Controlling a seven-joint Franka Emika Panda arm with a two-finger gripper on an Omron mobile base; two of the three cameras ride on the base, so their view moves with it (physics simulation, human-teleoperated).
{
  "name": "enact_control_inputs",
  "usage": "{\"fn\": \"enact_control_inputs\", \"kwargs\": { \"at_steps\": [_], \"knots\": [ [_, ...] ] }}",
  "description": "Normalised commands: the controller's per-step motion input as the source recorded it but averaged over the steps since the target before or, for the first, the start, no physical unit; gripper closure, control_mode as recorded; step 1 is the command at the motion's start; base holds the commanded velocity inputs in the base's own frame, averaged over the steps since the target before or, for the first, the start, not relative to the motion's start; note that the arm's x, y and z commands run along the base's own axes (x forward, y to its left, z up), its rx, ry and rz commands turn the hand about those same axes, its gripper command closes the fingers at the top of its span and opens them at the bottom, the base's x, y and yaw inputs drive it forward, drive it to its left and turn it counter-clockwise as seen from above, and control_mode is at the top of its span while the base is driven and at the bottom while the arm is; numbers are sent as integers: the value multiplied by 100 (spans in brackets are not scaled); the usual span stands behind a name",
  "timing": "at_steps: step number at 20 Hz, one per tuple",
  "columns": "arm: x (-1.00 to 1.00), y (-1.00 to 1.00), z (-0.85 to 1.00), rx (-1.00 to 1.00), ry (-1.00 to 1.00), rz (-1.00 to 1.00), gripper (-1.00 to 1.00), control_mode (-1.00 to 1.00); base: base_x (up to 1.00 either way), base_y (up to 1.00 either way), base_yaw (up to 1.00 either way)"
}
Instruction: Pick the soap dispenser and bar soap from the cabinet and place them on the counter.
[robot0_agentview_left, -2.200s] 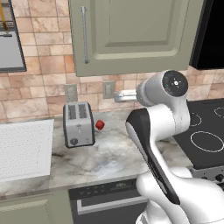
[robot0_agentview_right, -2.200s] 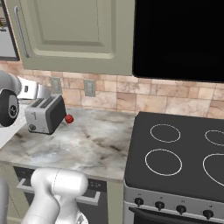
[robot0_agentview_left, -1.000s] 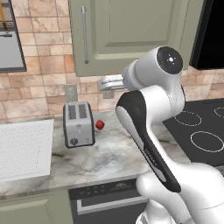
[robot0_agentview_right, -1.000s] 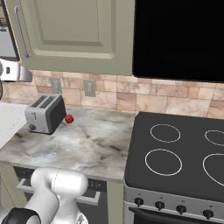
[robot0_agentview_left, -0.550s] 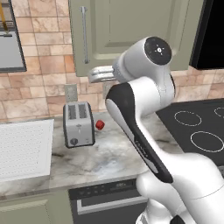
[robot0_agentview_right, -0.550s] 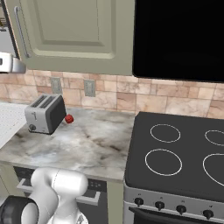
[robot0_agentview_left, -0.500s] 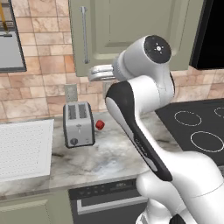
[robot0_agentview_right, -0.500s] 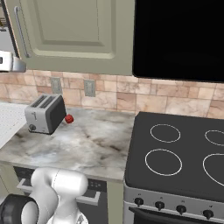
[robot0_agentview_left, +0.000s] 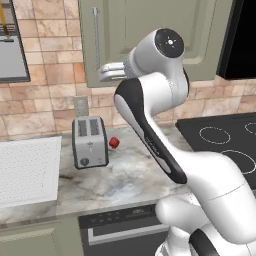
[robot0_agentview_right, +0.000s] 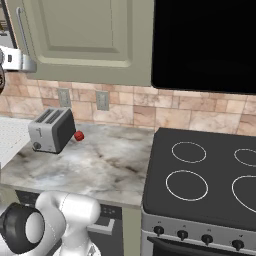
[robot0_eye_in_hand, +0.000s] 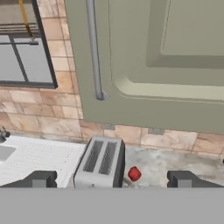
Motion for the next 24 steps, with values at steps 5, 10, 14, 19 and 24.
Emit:
{"fn": "enact_control_inputs", "kwargs": {
  "at_steps": [5, 10, 14, 19, 24],
  "knots": [
    [36, 13, 17, -3, 0, -2, -100, -100, 0, 0, 0],
    [29, 17, 22, -4, 0, -2, -100, -100, 0, 0, 0],
    [30, 18, 20, -3, 0, 0, -100, -100, 0, 0, 0],
    [33, 9, 9, -2, 0, 0, -100, -100, 0, 0, 0],
    [34, 0, 0, -1, 0, 0, -100, -100, 0, 0, 0]
  ]
}}
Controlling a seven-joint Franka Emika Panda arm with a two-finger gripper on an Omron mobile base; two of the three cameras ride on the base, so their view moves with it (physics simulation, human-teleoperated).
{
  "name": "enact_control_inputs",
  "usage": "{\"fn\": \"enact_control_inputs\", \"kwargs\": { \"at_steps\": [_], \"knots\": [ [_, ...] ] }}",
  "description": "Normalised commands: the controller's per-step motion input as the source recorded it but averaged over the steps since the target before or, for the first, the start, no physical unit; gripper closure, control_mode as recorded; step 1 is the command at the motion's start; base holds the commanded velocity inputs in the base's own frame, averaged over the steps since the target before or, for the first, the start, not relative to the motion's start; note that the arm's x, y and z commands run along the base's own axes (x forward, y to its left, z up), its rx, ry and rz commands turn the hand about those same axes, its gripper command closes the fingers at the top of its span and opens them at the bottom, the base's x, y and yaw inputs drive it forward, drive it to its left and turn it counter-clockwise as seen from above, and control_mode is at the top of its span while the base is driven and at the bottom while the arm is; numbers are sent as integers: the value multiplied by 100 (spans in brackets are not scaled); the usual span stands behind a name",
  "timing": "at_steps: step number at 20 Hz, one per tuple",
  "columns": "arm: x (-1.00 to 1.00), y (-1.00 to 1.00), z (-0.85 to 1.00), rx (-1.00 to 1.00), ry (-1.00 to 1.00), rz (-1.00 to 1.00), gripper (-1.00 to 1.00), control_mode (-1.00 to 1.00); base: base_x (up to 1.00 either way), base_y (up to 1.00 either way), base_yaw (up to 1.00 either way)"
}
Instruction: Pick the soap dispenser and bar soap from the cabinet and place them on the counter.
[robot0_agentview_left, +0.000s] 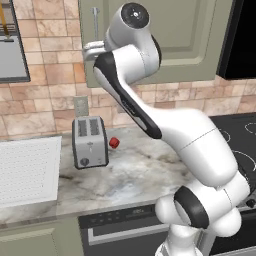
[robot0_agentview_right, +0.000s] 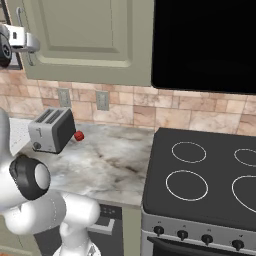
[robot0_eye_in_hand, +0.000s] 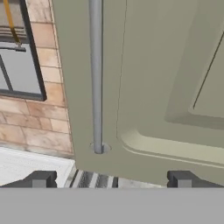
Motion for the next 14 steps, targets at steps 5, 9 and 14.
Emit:
{"fn": "enact_control_inputs", "kwargs": {
  "at_steps": [5, 9, 14],
  "knots": [
    [23, 5, -3, -1, -3, 0, -100, -100, 0, 0, 0],
    [11, 20, -7, -2, -5, 0, -100, -100, 0, 0, 0],
    [7, 16, -12, -2, -6, 0, -100, -100, 0, 0, 0]
  ]
}}
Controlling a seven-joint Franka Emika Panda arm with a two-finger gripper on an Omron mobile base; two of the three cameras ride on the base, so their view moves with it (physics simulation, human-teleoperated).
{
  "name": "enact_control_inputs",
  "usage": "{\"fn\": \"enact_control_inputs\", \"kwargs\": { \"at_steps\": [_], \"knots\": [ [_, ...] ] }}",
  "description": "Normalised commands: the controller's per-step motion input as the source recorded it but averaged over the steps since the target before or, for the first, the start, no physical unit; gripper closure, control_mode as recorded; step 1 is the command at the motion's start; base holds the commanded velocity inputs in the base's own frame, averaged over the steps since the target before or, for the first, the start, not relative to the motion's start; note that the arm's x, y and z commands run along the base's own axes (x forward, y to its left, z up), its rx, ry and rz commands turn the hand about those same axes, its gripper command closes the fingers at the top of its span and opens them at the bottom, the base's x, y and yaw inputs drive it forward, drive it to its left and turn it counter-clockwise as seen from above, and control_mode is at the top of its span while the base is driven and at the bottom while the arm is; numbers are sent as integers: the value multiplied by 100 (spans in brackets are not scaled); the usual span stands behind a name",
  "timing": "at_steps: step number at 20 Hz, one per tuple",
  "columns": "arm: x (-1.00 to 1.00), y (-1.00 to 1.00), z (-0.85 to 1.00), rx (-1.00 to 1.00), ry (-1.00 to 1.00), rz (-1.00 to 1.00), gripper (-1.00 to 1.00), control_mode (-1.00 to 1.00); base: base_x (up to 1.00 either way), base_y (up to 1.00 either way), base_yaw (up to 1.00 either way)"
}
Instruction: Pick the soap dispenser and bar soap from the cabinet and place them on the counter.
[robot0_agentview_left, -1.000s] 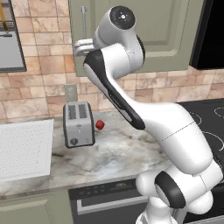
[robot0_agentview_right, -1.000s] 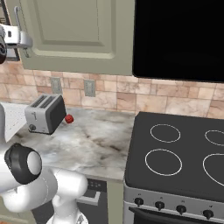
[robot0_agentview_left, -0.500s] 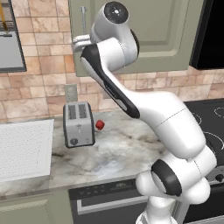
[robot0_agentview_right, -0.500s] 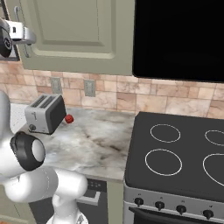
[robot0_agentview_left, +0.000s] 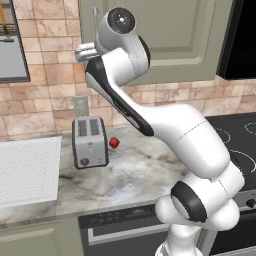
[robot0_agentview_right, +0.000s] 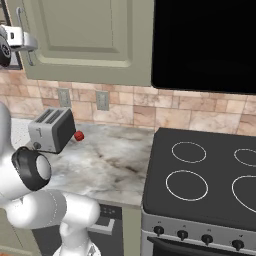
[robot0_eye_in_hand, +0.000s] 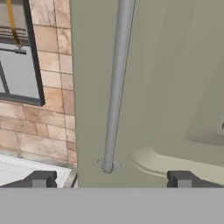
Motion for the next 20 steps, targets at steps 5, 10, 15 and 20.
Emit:
{"fn": "enact_control_inputs", "kwargs": {
  "at_steps": [5, 10, 15, 20],
  "knots": [
    [12, -2, -18, 0, -4, -1, -100, -100, 0, 0, 0],
    [17, -5, -13, 0, 0, 0, -100, -100, 0, 0, 0],
    [26, 0, -8, 0, 0, 0, -100, -100, 0, 0, 0],
    [33, 0, -3, 0, 1, 0, -100, -100, 0, 0, 0]
  ]
}}
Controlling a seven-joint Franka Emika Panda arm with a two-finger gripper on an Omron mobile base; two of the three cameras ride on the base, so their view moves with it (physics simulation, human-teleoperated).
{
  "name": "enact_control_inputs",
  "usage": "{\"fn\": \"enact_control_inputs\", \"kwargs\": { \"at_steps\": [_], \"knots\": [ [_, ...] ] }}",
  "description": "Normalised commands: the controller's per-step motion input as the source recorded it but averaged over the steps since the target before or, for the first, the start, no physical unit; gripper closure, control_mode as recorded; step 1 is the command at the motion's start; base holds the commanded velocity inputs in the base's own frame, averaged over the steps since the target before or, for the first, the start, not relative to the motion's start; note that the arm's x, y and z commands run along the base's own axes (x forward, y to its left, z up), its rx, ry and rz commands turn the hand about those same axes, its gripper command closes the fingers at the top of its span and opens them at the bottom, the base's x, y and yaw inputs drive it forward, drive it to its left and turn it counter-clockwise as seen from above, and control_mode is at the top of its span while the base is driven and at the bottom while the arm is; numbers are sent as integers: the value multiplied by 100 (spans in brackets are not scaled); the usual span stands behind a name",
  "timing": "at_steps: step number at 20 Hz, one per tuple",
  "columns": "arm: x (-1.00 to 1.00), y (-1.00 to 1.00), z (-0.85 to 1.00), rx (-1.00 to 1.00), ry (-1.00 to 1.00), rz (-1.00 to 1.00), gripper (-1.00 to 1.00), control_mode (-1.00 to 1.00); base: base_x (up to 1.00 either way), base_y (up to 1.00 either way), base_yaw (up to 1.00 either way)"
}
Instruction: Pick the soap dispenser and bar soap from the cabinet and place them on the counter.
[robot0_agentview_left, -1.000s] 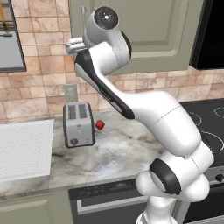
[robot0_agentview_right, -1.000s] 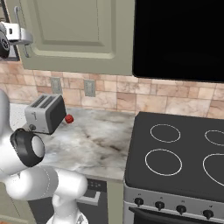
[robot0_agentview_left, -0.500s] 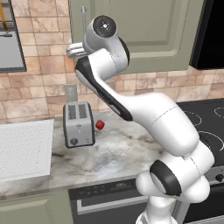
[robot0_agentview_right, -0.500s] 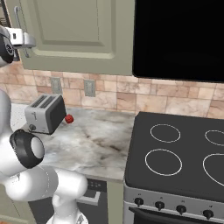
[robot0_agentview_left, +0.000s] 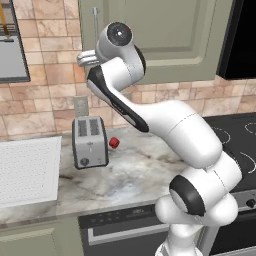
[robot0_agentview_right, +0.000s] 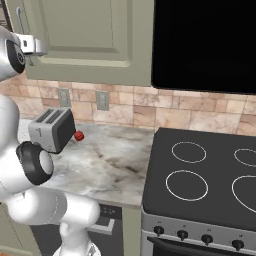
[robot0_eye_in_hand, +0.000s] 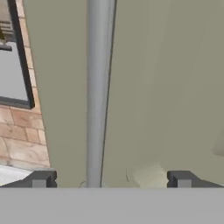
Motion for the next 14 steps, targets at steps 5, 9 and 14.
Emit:
{"fn": "enact_control_inputs", "kwargs": {
  "at_steps": [5, 9, 14],
  "knots": [
    [35, 2, -3, 0, 2, 0, -100, -100, 0, 0, 0],
    [17, 21, -3, -2, -1, -3, -100, -100, 0, 0, 0],
    [12, 26, -3, -2, -3, -5, 100, -100, 0, 0, 0]
  ]
}}
